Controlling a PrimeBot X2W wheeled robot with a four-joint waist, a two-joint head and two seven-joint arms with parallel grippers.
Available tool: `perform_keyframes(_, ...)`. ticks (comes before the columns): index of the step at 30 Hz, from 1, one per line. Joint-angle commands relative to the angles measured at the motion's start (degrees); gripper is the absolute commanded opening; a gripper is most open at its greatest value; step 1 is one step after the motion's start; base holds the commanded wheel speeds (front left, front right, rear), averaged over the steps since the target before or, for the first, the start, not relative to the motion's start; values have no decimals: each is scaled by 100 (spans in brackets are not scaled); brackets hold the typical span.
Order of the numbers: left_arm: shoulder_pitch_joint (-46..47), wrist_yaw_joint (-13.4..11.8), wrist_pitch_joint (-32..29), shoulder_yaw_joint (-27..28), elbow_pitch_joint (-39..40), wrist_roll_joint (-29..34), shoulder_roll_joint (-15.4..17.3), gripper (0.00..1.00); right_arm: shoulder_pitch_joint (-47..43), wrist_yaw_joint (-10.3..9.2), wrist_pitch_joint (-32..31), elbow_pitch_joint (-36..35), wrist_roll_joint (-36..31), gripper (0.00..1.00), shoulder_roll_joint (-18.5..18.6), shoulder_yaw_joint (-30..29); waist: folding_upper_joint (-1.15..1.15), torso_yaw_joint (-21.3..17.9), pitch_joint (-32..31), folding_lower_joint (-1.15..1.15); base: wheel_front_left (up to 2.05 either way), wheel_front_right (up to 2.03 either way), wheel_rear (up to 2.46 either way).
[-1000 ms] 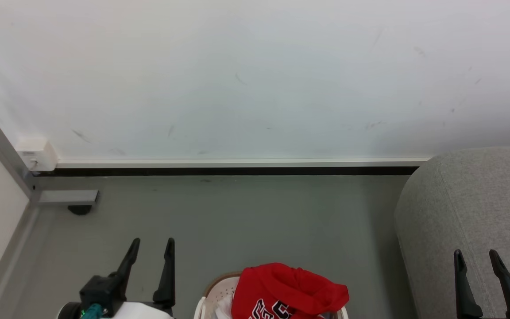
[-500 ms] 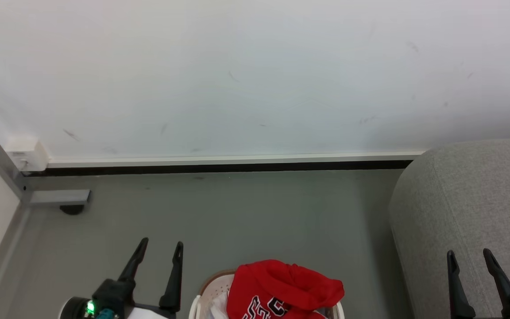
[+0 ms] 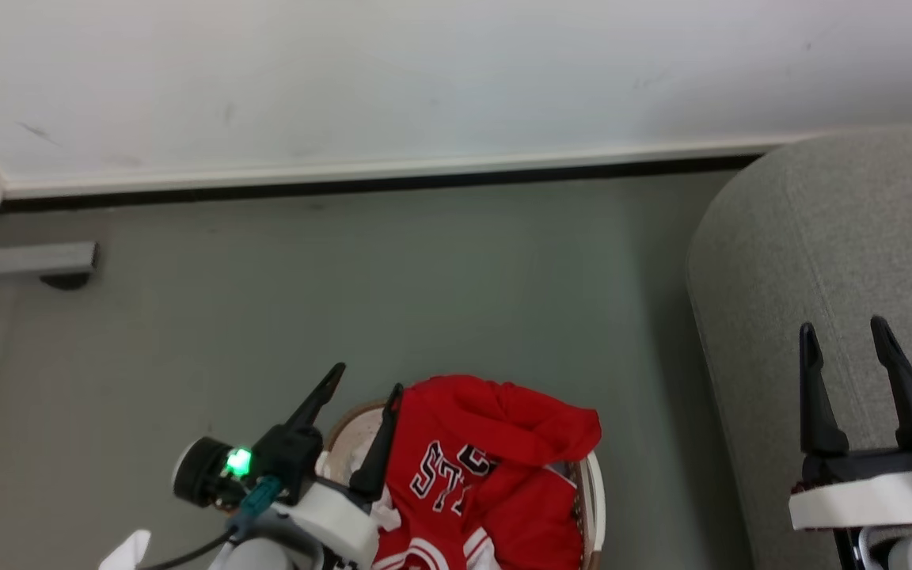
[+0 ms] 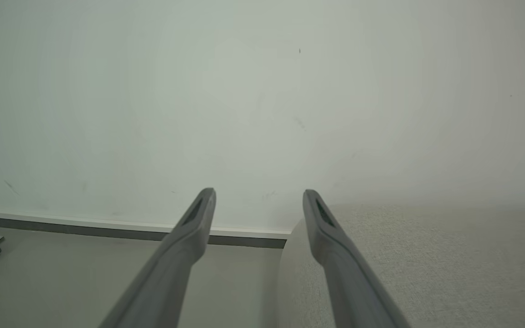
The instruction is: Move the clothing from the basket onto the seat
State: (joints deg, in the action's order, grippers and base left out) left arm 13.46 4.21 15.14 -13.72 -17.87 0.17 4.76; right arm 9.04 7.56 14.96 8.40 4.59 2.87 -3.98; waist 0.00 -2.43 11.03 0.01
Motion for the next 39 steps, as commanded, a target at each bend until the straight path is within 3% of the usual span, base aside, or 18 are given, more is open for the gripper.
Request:
perform_keyframes(1, 228, 47, 3, -74, -144, 107, 46, 100, 212, -14, 16, -50, 65, 100, -9, 52, 0, -207, 680, -1, 0, 0, 0)
perform_keyframes(9, 1230, 263, -54, -767, -1526, 331, 99, 100, 1056, -14, 16, -197, 265, 100, -10, 390, 0, -530, 1776, -1, 0, 0, 0)
perform_keyframes(22, 2657, 327, -862, -1829, -3524, 182, 200, 100, 1701, -14, 16, -717, 554, 100, -11, 596, 0, -945, 3270, -1, 0, 0, 0)
perform_keyframes(33, 3484, 318, -981, -1928, -4429, 1, 557, 100, 1858, -14, 16, -1238, 812, 100, -10, 654, 0, -1183, 4202, -1, 0, 0, 0)
perform_keyframes(34, 3496, 318, -940, -1904, -4494, -15, 566, 42, 1825, -14, 16, -1256, 827, 100, -10, 643, 0, -1195, 4208, -1, 0, 0, 0)
perform_keyframes(35, 3514, 318, -909, -1904, -4546, -30, 560, 0, 1790, -14, 16, -1265, 844, 100, -8, 609, 0, -1202, 4196, -1, 0, 0, 0)
perform_keyframes(39, 3435, 318, -603, -1922, -4668, -156, 348, 0, 1518, -14, 16, -1124, 875, 100, -10, 434, 0, -1062, 3864, -1, 0, 0, 0)
